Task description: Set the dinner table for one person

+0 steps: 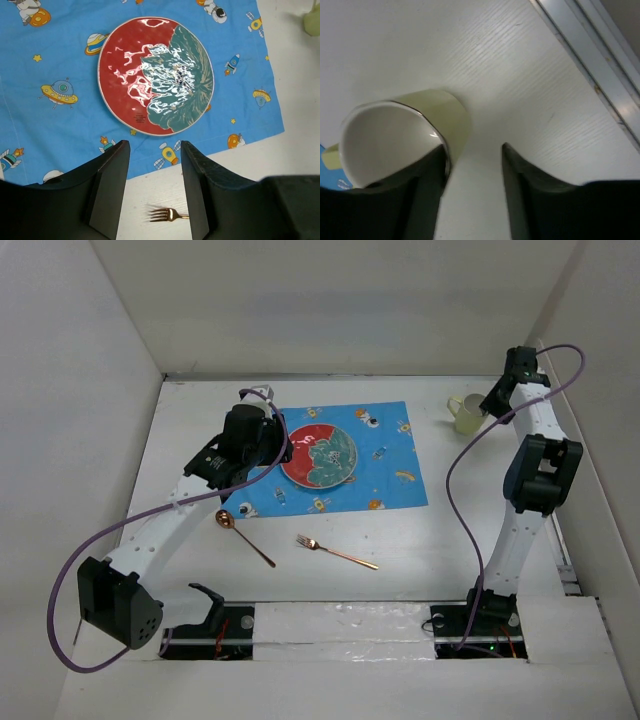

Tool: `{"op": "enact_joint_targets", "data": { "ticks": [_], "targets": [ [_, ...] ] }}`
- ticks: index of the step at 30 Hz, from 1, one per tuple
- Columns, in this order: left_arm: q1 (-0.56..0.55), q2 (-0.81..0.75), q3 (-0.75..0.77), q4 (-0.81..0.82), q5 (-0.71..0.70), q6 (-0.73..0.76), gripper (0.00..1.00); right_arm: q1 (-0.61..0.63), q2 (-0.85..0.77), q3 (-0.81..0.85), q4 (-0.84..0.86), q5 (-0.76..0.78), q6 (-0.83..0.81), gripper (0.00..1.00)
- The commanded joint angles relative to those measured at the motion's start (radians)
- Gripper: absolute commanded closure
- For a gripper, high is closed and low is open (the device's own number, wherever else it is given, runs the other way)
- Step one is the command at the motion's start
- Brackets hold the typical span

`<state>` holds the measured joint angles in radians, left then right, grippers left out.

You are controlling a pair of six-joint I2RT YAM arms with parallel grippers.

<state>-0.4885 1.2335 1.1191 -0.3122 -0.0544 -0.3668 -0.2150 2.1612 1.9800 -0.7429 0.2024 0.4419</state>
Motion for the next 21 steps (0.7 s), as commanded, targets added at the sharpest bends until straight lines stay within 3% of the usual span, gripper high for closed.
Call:
{"op": "enact_joint_targets", "data": {
  "ticks": [1, 3, 4, 5, 12, 15, 16, 21],
  "targets": [
    [0.004, -0.008, -0.013, 0.053, -0.002, 0.023, 0.58, 0.014, -0.018, 0.027, -0.009, 0.012, -0.011, 0.54],
    [0.004, -0.006, -0.010, 0.053, -0.002, 0.025, 0.58, 0.025, -0.011, 0.023, 0.007, -0.008, -0.006, 0.66],
    [0.004, 0.000, -0.007, 0.055, -0.002, 0.025, 0.58, 0.025, -0.006, 0.025, 0.005, -0.009, -0.003, 0.95],
    [0.004, 0.003, -0.002, 0.053, -0.002, 0.026, 0.58, 0.025, -0.008, 0.029, -0.004, -0.003, 0.006, 1.00],
    [0.004, 0.009, 0.019, 0.042, -0.007, 0.026, 0.58, 0.100, -0.127, 0.057, 0.100, -0.023, -0.052, 1.00],
    [0.004, 0.014, 0.033, 0.042, -0.002, 0.028, 0.58, 0.147, -0.085, 0.194, 0.027, -0.067, -0.078, 1.00],
    [0.004, 0.014, 0.042, 0.042, 0.002, 0.025, 0.58, 0.213, -0.036, 0.277, -0.025, -0.107, -0.092, 1.00],
    [0.004, 0.006, 0.044, 0.033, 0.004, 0.025, 0.58, 0.288, 0.034, 0.353, -0.067, -0.130, -0.098, 1.00]
  ]
}}
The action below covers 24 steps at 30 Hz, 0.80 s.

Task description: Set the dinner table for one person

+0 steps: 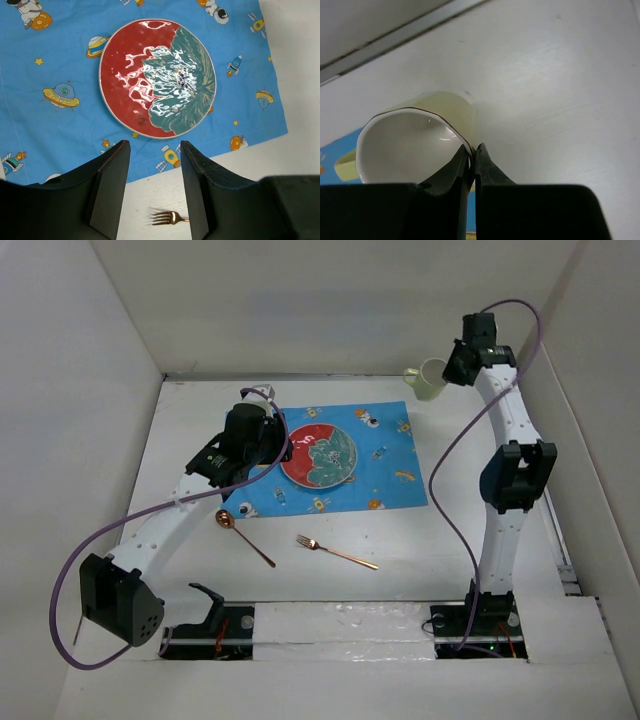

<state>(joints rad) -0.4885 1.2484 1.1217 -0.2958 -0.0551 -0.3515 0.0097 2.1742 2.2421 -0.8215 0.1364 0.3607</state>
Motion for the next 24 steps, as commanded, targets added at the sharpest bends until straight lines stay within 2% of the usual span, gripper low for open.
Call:
{"op": "enact_joint_targets", "data": {
  "ticks": [1, 6, 9, 13, 20, 21, 22, 24],
  "targets": [
    [0.004, -0.013, 0.040, 0.017, 0.003, 0.006, 0.58, 0.076, 0.053, 0.106, 0.004, -0.060, -0.019, 1.00],
    [0.004, -0.029, 0.030, 0.000, -0.006, 0.008, 0.58, 0.133, 0.156, 0.267, -0.048, -0.046, -0.023, 1.00],
    [0.004, -0.033, 0.030, -0.009, -0.009, 0.006, 0.58, 0.142, 0.191, 0.306, -0.062, -0.047, -0.023, 1.00],
    [0.004, -0.041, 0.027, -0.019, -0.022, 0.002, 0.58, 0.162, 0.205, 0.291, -0.070, 0.002, -0.026, 1.00],
    [0.004, -0.038, 0.010, -0.019, -0.022, -0.009, 0.58, 0.162, 0.239, 0.258, -0.065, -0.003, -0.029, 0.99],
    [0.004, -0.040, 0.012, -0.019, -0.020, -0.014, 0.58, 0.162, 0.237, 0.257, -0.062, -0.009, -0.029, 0.92],
    [0.004, -0.043, 0.015, -0.017, -0.026, -0.014, 0.58, 0.162, 0.233, 0.254, -0.061, -0.014, -0.029, 0.76],
    [0.004, -0.044, 0.029, -0.026, -0.035, -0.009, 0.58, 0.162, 0.216, 0.249, -0.042, -0.036, -0.022, 0.63]
  ]
}}
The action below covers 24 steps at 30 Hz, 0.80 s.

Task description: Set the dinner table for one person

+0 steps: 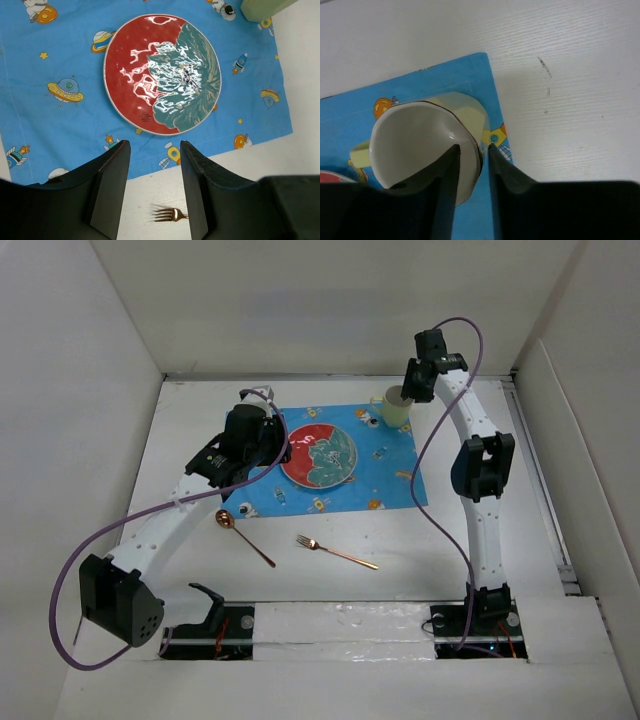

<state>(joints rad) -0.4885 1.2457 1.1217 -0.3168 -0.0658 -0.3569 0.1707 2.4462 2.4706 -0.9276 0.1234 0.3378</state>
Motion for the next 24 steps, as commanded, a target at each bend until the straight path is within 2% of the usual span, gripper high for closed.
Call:
{"op": "enact_joint_targets", "data": {
  "ticks": [1, 4, 8, 9, 11, 12, 13, 14, 15, 16, 17, 19, 20, 22, 23, 24],
  "targets": [
    [0.004, -0.042, 0.036, -0.010, -0.037, -0.001, 0.58, 0.001, -0.065, 0.021, 0.070, -0.033, 0.001, 0.53],
    [0.004, -0.040, 0.085, -0.031, -0.067, 0.015, 0.58, -0.011, -0.116, 0.043, 0.098, -0.091, 0.013, 0.42],
    [0.004, -0.038, 0.177, -0.065, -0.094, 0.024, 0.58, -0.030, -0.215, 0.033, 0.136, -0.180, 0.018, 0.38],
    [0.004, -0.040, 0.216, -0.079, -0.101, 0.021, 0.60, -0.030, -0.286, 0.007, 0.154, -0.194, 0.012, 0.38],
    [0.004, -0.054, 0.251, -0.081, -0.106, 0.013, 0.65, -0.013, -0.372, -0.134, 0.226, -0.211, 0.006, 0.60],
    [0.004, -0.061, 0.277, -0.079, -0.109, 0.007, 0.77, -0.002, -0.471, -0.195, 0.255, -0.237, -0.002, 0.75],
    [0.004, -0.080, 0.289, -0.077, -0.115, 0.001, 0.90, 0.013, -0.522, -0.343, 0.285, -0.252, -0.003, 1.00],
    [0.004, -0.086, 0.297, -0.076, -0.121, -0.016, 1.00, 0.060, -0.571, -0.428, 0.358, -0.269, -0.005, 1.00],
    [0.004, -0.092, 0.312, -0.077, -0.127, -0.025, 1.00, 0.094, -0.622, -0.512, 0.402, -0.310, -0.006, 1.00],
    [0.004, -0.112, 0.331, -0.094, -0.146, -0.051, 1.00, 0.231, -0.750, -0.773, 0.534, -0.358, -0.009, 1.00],
    [0.004, -0.112, 0.340, -0.094, -0.146, -0.051, 1.00, 0.233, -0.751, -0.776, 0.535, -0.358, -0.010, 1.00],
    [0.004, -0.126, 0.365, -0.114, -0.164, -0.068, 1.00, 0.346, -0.812, -0.952, 0.613, -0.346, -0.013, 1.00],
    [0.004, -0.129, 0.392, -0.135, -0.170, -0.086, 1.00, 0.460, -0.817, -0.987, 0.622, -0.303, -0.014, 1.00],
    [0.004, -0.149, 0.420, -0.146, -0.180, -0.102, 0.91, 0.562, -0.793, -1.027, 0.645, -0.269, -0.014, 1.00],
    [0.004, -0.157, 0.444, -0.148, -0.177, -0.105, 0.80, 0.645, -0.777, -1.027, 0.639, -0.248, -0.019, 1.00],
    [0.004, -0.178, 0.455, -0.148, -0.174, -0.115, 0.76, 0.680, -0.758, -1.023, 0.633, -0.236, -0.016, 1.00]
  ]
}}
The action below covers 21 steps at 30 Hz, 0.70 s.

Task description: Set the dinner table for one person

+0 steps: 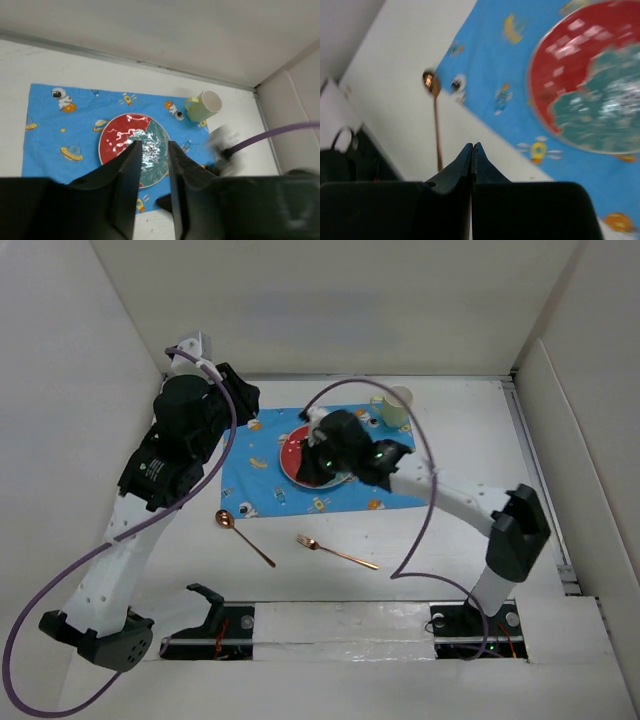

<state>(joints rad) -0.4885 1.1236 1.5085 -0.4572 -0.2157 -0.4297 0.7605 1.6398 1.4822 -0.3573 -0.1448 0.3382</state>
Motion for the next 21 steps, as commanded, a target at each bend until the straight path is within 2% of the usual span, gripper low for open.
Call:
{"op": "enact_joint_targets", "data": {
  "ticks": [1, 2, 4, 5, 6, 7, 9, 21],
  "targets": [
    [0.004, -0.062, 0.079, -0.005, -0.018, -0.046, 0.73, 0.126, 0.089, -0.025, 0.060, 0.045, -0.022, 1.00],
    [0.004, -0.073, 0.096, -0.003, -0.017, -0.047, 0.67, 0.160, 0.110, 0.001, 0.058, 0.091, -0.042, 0.98],
    [0.004, -0.117, 0.110, -0.012, -0.024, -0.058, 0.60, 0.259, 0.225, 0.092, 0.011, 0.138, -0.088, 0.62],
    [0.004, -0.129, 0.110, -0.012, -0.024, -0.058, 0.60, 0.260, 0.226, 0.093, 0.011, 0.139, -0.088, 0.62],
    [0.004, -0.142, 0.107, -0.012, -0.028, -0.063, 0.59, 0.296, 0.259, 0.121, -0.026, 0.169, -0.090, 0.50],
    [0.004, -0.153, 0.101, -0.015, -0.034, -0.061, 0.58, 0.312, 0.315, 0.145, -0.038, 0.189, -0.093, 0.46],
    [0.004, -0.176, 0.085, -0.021, -0.054, -0.058, 0.55, 0.350, 0.373, 0.211, -0.057, 0.218, -0.096, 0.43],
    [0.004, -0.208, 0.073, -0.063, -0.053, -0.029, 0.54, 0.439, 0.693, 0.542, -0.202, 0.294, -0.130, 0.42]
  ]
}}
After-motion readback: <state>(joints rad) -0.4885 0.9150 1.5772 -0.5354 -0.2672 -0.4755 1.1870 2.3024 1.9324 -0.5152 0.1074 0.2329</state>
